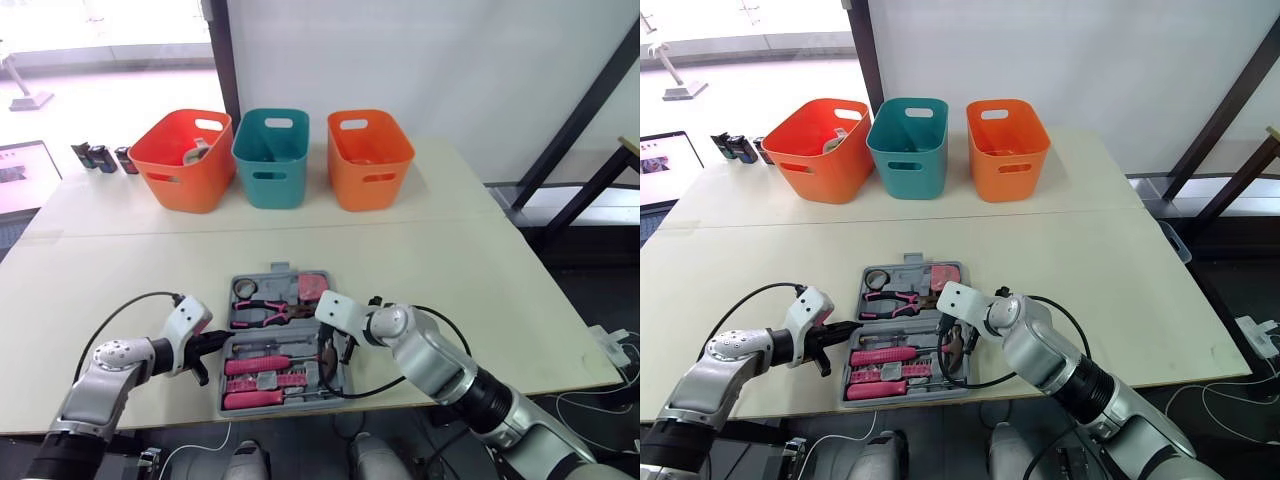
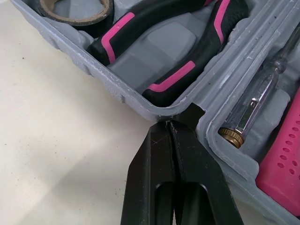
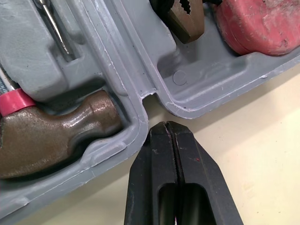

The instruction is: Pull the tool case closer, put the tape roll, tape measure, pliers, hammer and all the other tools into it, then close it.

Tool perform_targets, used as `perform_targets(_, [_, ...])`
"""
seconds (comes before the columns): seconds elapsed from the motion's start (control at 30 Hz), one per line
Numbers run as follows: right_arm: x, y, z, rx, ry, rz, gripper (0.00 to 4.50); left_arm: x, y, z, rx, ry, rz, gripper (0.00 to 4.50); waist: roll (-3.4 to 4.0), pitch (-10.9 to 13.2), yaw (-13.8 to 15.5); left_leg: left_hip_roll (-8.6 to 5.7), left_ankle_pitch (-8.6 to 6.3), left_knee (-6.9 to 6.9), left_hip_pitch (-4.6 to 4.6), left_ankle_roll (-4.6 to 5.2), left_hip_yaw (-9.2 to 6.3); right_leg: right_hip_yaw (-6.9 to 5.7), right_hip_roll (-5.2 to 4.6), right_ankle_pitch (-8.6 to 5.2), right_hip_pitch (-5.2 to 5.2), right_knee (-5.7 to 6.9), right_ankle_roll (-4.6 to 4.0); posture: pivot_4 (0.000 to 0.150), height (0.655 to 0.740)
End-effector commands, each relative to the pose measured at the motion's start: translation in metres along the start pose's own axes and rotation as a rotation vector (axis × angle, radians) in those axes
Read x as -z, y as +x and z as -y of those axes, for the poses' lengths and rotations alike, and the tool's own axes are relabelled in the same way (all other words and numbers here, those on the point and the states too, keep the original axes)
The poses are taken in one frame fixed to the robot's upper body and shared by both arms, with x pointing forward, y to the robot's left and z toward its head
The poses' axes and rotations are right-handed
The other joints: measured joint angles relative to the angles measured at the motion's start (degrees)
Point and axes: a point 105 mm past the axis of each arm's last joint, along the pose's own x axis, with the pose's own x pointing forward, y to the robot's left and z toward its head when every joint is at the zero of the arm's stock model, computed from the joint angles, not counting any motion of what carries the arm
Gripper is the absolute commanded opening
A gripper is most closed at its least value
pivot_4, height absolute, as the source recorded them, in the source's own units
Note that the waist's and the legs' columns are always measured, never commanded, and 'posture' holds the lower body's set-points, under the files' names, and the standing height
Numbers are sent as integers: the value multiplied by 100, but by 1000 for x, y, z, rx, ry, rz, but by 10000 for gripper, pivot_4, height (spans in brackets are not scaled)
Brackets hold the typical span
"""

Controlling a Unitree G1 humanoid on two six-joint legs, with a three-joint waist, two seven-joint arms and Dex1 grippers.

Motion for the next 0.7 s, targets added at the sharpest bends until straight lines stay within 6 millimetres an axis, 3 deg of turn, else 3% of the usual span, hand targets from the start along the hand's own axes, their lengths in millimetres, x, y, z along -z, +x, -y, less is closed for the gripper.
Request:
perform_targets(0.03, [-2, 0, -6, -26, -17, 3, 0, 0, 6, 9, 49, 8, 7, 613, 0, 0, 2, 0, 0, 0, 0, 0, 0, 0, 0, 0, 0, 0, 0, 1500, 7400])
perform_targets(0.23, [4, -3, 7, 14, -13, 1, 0, 6, -5, -5, -16, 16, 5, 613, 0, 0, 0, 0, 0, 4, 0, 0, 0, 0, 0, 2, 1, 0, -2, 1500, 7400])
perform_targets(0.47, [13, -29, 36, 48, -11, 64, 0, -13, -50, -27, -80, 91, 102, 613, -3, 4, -17, 1, 0, 4, -5, 0, 3, 0, -2, 4, -9, 0, -6, 1500, 7400])
perform_targets(0.53, [9, -40, 44, 42, 48, 126, 0, -24, -65, -21, -26, 102, 186, 613, -2, 5, -26, 1, 0, 1, -5, 0, 5, 0, -2, 4, -13, 0, -6, 1500, 7400])
perform_targets(0.63, [3, -50, 52, 25, 156, 212, 0, -38, -79, 5, 135, 89, 355, 613, -2, 5, -23, 3, 0, -6, -6, -1, 8, 0, -5, 3, -14, -5, -6, 1500, 7400])
perform_targets(0.7, [1, -52, 53, 3, 224, 241, 0, -35, -78, 20, 223, 46, 385, 613, -2, 5, -13, 2, 0, -7, -7, -1, 10, 0, -7, 3, -13, -9, -5, 1500, 7400])
